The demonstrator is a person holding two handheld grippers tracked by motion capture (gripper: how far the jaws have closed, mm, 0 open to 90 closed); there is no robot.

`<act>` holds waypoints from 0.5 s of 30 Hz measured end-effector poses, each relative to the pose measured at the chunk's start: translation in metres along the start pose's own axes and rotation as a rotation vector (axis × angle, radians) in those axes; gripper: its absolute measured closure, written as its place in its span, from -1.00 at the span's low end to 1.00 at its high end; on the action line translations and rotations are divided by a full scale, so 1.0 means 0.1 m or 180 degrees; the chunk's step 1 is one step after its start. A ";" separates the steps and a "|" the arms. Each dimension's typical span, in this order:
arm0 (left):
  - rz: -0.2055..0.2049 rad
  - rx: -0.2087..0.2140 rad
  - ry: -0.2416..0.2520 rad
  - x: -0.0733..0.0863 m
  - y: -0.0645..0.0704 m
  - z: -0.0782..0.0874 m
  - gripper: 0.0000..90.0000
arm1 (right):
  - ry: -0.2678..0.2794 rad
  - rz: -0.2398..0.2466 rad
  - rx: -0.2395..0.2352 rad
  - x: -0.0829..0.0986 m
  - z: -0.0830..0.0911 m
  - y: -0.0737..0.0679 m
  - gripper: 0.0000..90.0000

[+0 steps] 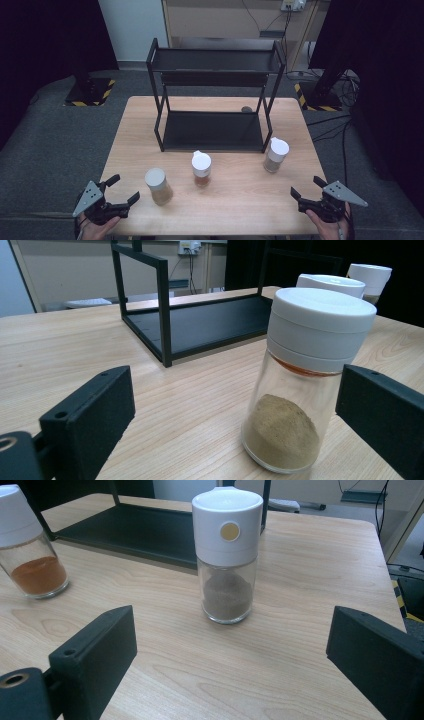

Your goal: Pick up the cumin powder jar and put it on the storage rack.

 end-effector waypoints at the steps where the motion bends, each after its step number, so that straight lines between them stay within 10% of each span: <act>1: 0.0000 0.0000 0.0000 0.00 0.00 0.00 -0.97 | 0.0000 0.0000 0.0000 0.00 0.00 0.00 -0.86; 15: 0.0004 0.0035 -0.0004 0.00 0.00 0.00 -0.97 | -0.0030 0.0062 -0.0122 0.01 -0.01 0.01 -0.86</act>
Point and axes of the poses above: each handheld gripper's, and its own axes: z roughly backward along the jaws, x roughly out of its underside, y roughly to its right, the point moved 7 cm from there along -z, roughly forward along the jaws, and after that the axes turned 5 degrees about x, right-handed, at the moved point
